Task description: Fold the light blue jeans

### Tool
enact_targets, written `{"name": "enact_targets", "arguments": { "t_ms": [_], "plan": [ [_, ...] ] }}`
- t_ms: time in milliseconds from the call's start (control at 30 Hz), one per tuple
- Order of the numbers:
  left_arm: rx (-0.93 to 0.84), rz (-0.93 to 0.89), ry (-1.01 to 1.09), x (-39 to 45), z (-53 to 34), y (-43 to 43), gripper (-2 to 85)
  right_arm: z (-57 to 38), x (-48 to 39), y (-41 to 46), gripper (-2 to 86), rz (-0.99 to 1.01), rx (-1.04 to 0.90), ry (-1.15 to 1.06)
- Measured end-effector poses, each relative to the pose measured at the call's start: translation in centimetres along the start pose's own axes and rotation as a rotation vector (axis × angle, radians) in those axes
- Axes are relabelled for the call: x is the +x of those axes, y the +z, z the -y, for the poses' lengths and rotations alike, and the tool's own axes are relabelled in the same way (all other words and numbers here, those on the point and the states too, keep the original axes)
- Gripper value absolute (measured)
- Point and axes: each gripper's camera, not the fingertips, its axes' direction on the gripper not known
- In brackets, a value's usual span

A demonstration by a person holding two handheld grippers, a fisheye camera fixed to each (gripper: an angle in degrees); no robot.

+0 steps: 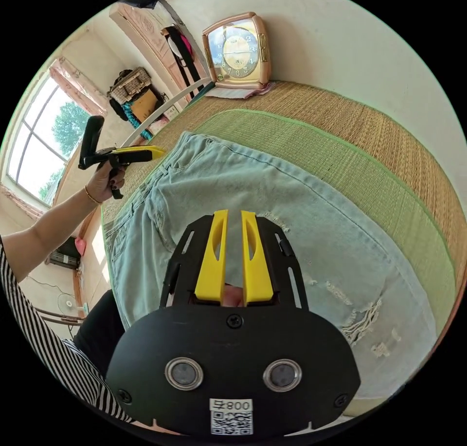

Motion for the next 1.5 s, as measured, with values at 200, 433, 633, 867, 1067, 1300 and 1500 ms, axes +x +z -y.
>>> {"name": "enact_targets", "arguments": {
  "t_ms": [200, 433, 633, 867, 1067, 1300, 1500],
  "plan": [
    [-0.070, 0.024, 0.001, -0.8, 6.6, 1.8, 8.2, 4.8, 1.0, 0.2, 8.6, -0.129, -0.061, -0.056],
    [-0.283, 0.138, 0.124, 1.5, 12.1, 5.6, 10.7, 8.3, -0.6, 3.5, 9.3, -0.258, -0.203, -0.190],
    [-0.414, 0.178, 0.195, 3.5, 14.4, 9.1, 11.4, 9.2, -2.0, 5.7, 9.5, -0.242, -0.255, -0.218],
    [-0.497, 0.189, 0.259, 6.0, 16.0, 10.9, 9.7, 9.5, -4.2, 6.6, 9.0, -0.250, -0.248, -0.241],
    [-0.521, 0.179, 0.274, 8.6, 16.0, 11.5, 5.3, 9.9, -5.6, 7.2, 4.5, -0.215, -0.268, -0.204],
    [-0.437, 0.225, 0.285, 12.3, 14.6, 8.6, 2.4, 10.0, -8.0, 5.7, 1.3, -0.229, -0.261, -0.151],
    [-0.340, 0.249, 0.294, 16.1, 11.2, 3.2, 1.4, 8.3, -12.0, 1.7, 0.8, -0.256, -0.201, -0.117]
  ]
}}
